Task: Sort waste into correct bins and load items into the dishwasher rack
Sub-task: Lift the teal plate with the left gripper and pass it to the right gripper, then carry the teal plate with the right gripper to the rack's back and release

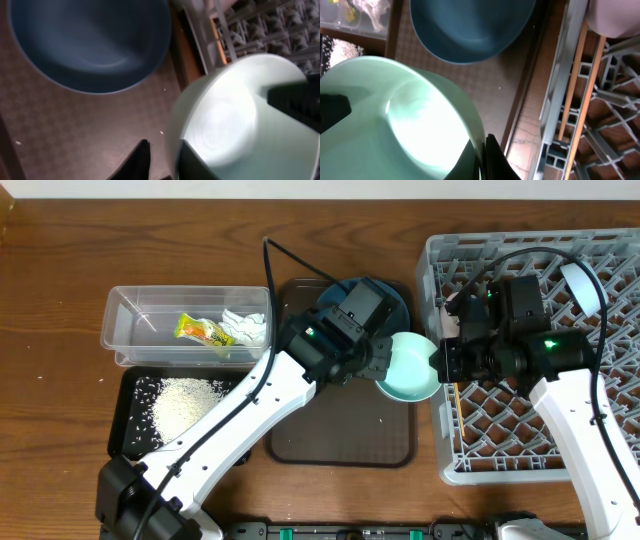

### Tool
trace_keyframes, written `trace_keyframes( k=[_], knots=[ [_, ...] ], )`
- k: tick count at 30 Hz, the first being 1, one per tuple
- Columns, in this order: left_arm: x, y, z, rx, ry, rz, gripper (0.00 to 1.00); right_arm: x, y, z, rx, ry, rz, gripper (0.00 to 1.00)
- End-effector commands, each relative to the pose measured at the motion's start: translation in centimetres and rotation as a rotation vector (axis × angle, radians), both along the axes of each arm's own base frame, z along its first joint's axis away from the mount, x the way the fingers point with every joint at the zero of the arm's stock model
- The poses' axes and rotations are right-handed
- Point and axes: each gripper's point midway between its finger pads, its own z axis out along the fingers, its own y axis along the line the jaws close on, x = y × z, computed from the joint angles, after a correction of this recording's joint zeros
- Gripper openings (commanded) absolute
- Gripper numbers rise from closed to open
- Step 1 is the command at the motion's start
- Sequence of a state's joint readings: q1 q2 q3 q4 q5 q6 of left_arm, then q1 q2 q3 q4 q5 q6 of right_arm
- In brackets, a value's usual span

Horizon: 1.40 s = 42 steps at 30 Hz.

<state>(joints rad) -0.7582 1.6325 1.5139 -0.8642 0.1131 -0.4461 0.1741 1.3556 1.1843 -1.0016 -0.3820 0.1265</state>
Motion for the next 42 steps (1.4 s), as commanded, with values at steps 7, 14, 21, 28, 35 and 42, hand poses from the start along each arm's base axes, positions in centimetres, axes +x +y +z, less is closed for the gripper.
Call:
trace_keyframes(
  k=[7, 14, 21, 28, 35, 42],
  knots=[
    [2.4, 2.9, 0.2, 0.093, -0.090, 0.070, 0.44, 5.1, -3.5, 1.4, -0.185, -0.218, -0.131, 0.01],
    [2.5, 3.7, 0.4, 0.098, -0.085, 0.087, 0.77, 10.5, -11.4, 4.9, -0.534, -0.476, -0.482, 0.01],
    [2.5, 3.7, 0.4, 0.097, -0.085, 0.087, 0.86, 13.9, -16.9, 7.9, -0.822, -0.655, -0.729, 0.01],
    [2.5, 3.7, 0.4, 0.097, -0.085, 0.087, 0.91, 18.1, -19.9, 7.0, -1.102, -0.712, -0.684, 0.01],
    [2.5, 3.7, 0.4, 0.097, -0.085, 0.087, 0.93, 21.6, -22.8, 3.8, -1.311, -0.715, -0.622, 0.01],
    [2.5, 3.7, 0.4, 0.097, -0.085, 0.087, 0.93, 23.1, -24.2, 0.2, -1.399, -0.699, -0.574, 0.01]
  ],
)
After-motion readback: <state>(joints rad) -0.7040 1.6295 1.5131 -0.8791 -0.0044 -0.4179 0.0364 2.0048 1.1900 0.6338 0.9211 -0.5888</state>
